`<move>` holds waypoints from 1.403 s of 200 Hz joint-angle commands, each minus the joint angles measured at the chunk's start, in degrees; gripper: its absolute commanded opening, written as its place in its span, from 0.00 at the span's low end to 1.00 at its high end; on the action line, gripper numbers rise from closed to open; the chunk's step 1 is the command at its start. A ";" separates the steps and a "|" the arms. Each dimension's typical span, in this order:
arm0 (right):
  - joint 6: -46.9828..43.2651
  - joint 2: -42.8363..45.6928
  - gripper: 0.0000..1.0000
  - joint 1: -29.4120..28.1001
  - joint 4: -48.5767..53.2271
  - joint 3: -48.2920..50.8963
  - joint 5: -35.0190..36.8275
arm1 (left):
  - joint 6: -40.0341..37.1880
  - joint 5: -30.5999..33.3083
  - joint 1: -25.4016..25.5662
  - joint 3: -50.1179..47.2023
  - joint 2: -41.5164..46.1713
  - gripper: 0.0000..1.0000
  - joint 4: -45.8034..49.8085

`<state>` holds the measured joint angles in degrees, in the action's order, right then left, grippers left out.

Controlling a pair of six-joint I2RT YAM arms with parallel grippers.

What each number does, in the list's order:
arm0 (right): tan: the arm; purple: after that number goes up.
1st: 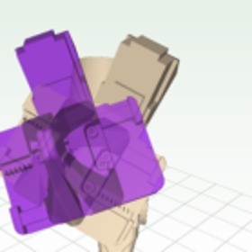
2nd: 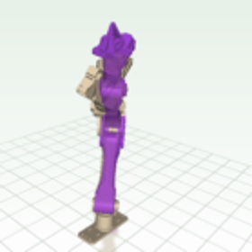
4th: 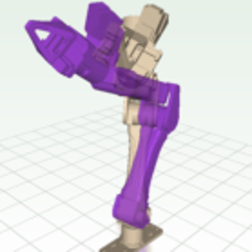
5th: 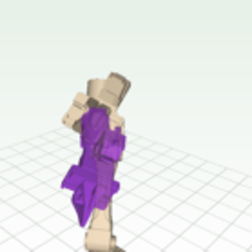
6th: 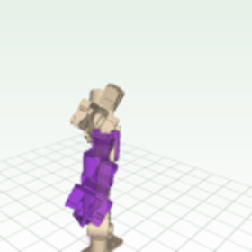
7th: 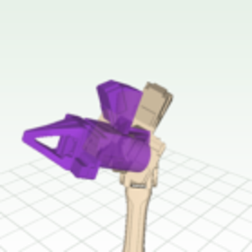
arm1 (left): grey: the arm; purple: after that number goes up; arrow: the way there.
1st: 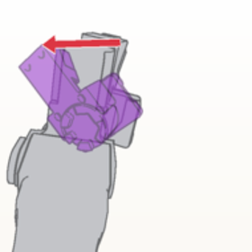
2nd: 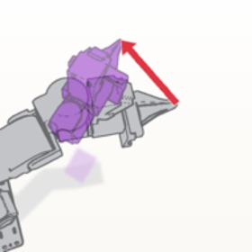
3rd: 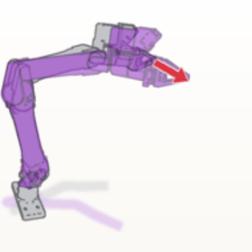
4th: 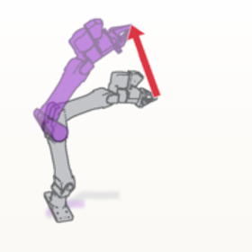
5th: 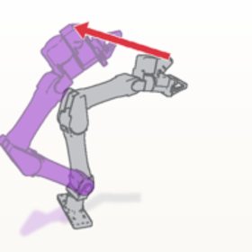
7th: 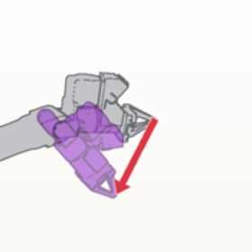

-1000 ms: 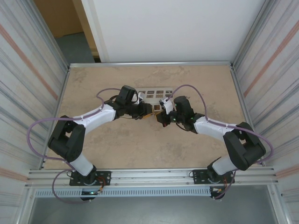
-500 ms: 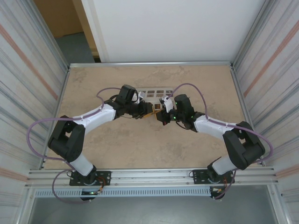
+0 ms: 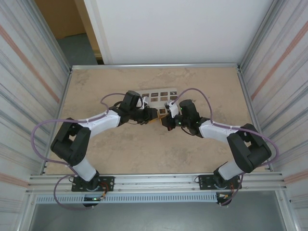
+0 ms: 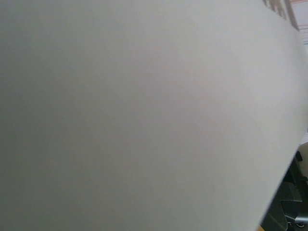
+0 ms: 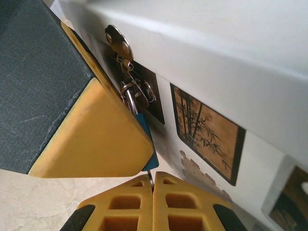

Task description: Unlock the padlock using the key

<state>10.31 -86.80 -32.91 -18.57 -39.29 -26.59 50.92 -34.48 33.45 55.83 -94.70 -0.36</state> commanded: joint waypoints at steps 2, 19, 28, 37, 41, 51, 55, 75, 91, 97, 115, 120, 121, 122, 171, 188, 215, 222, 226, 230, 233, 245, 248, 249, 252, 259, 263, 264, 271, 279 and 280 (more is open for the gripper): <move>2.09 -1.25 0.00 -0.14 -8.23 1.32 2.27 | 1.50 -6.42 2.64 -1.33 -1.68 0.15 -3.51; 2.35 -2.19 0.00 -0.09 -8.76 2.68 2.68 | 1.90 -6.17 2.53 -1.69 -2.40 0.18 -4.88; 2.50 -2.79 0.00 -0.10 -8.79 3.08 2.85 | 1.99 -6.04 2.43 -1.78 -2.73 0.20 -5.27; 2.53 -3.55 0.00 -0.01 -8.64 3.33 2.95 | 1.99 -5.96 2.49 -1.86 -3.06 0.22 -5.60; 2.59 -3.80 0.00 -0.05 -8.59 3.40 2.95 | 1.99 -5.88 2.37 -1.87 -3.11 0.23 -5.60; 2.74 -4.45 0.00 0.11 -8.84 3.80 3.01 | 2.08 -5.70 2.36 -1.87 -3.28 0.27 -5.83; 2.83 -4.73 0.00 0.12 -8.97 3.98 3.02 | 2.08 -5.67 2.34 -1.95 -3.30 0.28 -5.90; 3.39 -5.69 0.00 0.60 -9.73 4.76 3.01 | 2.08 -5.02 2.10 -2.45 -2.87 0.35 -6.10; 3.75 -6.30 0.00 0.96 -10.08 5.23 2.91 | 1.87 -4.48 1.82 -3.13 -2.02 0.42 -5.98; 3.84 -6.47 0.00 1.01 -10.16 5.48 2.86 | 1.69 -4.22 1.75 -3.39 -1.63 0.43 -5.85; 4.15 -6.79 0.00 1.29 -10.44 5.97 2.69 | 1.38 -3.71 1.43 -4.49 0.19 0.46 -5.36; 4.20 -6.74 0.00 1.29 -10.39 6.03 2.60 | 1.30 -3.47 1.29 -4.88 0.86 0.47 -5.28; 4.24 -6.77 0.00 1.28 -10.41 6.09 2.55 | 1.29 -3.44 1.28 -4.96 1.02 0.47 -5.23; 4.26 -6.78 0.00 1.31 -10.42 6.12 2.53 | 1.25 -3.46 1.23 -5.04 1.14 0.47 -5.20; 6.62 -5.47 0.00 1.42 -6.91 5.06 0.22 | 0.40 0.08 -1.21 -10.16 11.39 0.52 -3.30; 7.91 -5.51 0.00 1.37 -3.09 3.26 -0.74 | 1.68 1.85 -2.36 -13.55 15.60 0.54 -5.02; 11.66 -5.25 0.00 1.01 -0.33 1.98 -1.60 | 5.60 4.63 -2.95 -20.50 21.14 0.56 -11.48; 12.87 -5.11 0.00 1.00 0.11 1.83 -1.62 | 6.83 4.93 -2.87 -22.34 22.08 0.56 -14.30; 13.62 -4.96 0.00 1.04 0.25 1.78 -1.63 | 7.61 4.95 -2.88 -23.47 22.53 0.56 -16.07; 14.42 -4.80 0.00 1.00 0.52 1.68 -1.78 | 8.50 5.03 -2.87 -24.52 22.93 0.57 -17.70; 14.92 -4.78 0.00 0.92 0.85 1.61 -1.92 | 9.12 5.18 -2.87 -25.26 23.21 0.57 -19.01; 16.78 -4.35 0.00 0.78 2.32 1.16 -1.89 | 11.74 5.88 -2.58 -28.19 23.97 0.57 -23.83; 17.25 -4.24 0.00 0.79 2.75 0.94 -1.93 | 12.33 6.14 -2.46 -28.82 24.07 0.57 -24.88; 17.40 -4.16 0.00 0.72 2.97 0.91 -1.91 | 12.52 6.16 -2.44 -29.01 24.09 0.57 -25.18; 17.86 -4.04 0.00 0.70 3.58 0.69 -1.93 | 13.11 6.52 -2.31 -29.60 24.19 0.57 -26.00; 18.59 -3.88 0.00 0.62 4.99 0.06 -2.03 | 14.18 7.27 -1.89 -30.79 24.38 0.57 -27.86; 18.96 -3.81 0.00 0.65 5.71 -0.25 -2.29 | 14.70 7.65 -1.67 -31.34 24.45 0.57 -28.92; 19.01 -3.72 0.00 0.65 5.90 -0.30 -2.40 | 14.81 7.79 -1.61 -31.50 24.46 0.57 -29.18; 19.82 -3.67 0.00 0.65 7.06 -0.88 -2.88 | 15.52 8.52 -1.14 -32.26 24.38 0.57 -30.68; 20.76 -3.50 0.00 0.68 8.13 -1.50 -3.53 | 16.03 9.18 -0.64 -32.98 24.21 0.58 -32.16; 20.87 -3.48 0.00 0.66 8.25 -1.54 -3.63 | 16.09 9.26 -0.61 -32.98 24.21 0.58 -32.25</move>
<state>26.24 -92.27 -31.90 -15.81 -38.00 -27.40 62.35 -28.45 31.51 24.82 -71.92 -22.44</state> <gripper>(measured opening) 0.048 0.573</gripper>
